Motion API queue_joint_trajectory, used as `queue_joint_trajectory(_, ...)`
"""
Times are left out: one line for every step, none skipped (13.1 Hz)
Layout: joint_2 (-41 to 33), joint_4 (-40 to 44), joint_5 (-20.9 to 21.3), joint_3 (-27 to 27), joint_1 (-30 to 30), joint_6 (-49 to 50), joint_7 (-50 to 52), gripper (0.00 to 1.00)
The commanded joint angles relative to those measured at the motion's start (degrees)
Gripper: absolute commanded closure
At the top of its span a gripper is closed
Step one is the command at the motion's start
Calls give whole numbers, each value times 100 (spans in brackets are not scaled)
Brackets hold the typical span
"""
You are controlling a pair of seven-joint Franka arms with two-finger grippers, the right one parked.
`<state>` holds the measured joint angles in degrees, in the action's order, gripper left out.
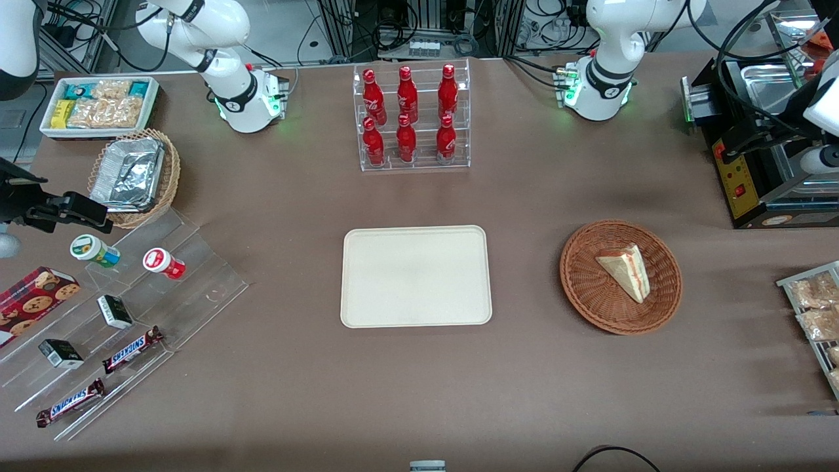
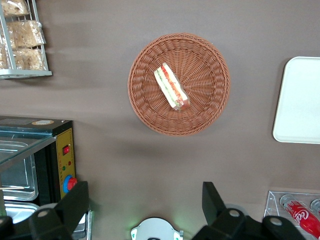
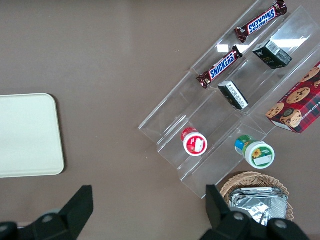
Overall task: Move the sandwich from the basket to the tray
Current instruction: 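Move the left gripper over the wicker basket toward the sandwich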
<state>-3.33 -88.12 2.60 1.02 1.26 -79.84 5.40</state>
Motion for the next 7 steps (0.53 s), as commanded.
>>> queue_joint_trajectory(24, -38, -23, -58, 76, -75, -66, 0)
queue_joint_trajectory(8, -186, -14, -58, 102, -249, -48, 0)
queue_joint_trajectory(-1, -362, 38, -58, 111, -469, -5, 0)
queue_joint_trajectory(-1, -581, 48, -58, 120, -653, 5, 0)
queue_joint_trajectory(-10, -844, 30, -58, 111, -812, 66, 0)
queue_joint_trajectory(-54, -1186, 39, -58, 111, -1118, 136, 0)
queue_joint_trajectory(-132, -1555, 39, -58, 111, -1539, 380, 0)
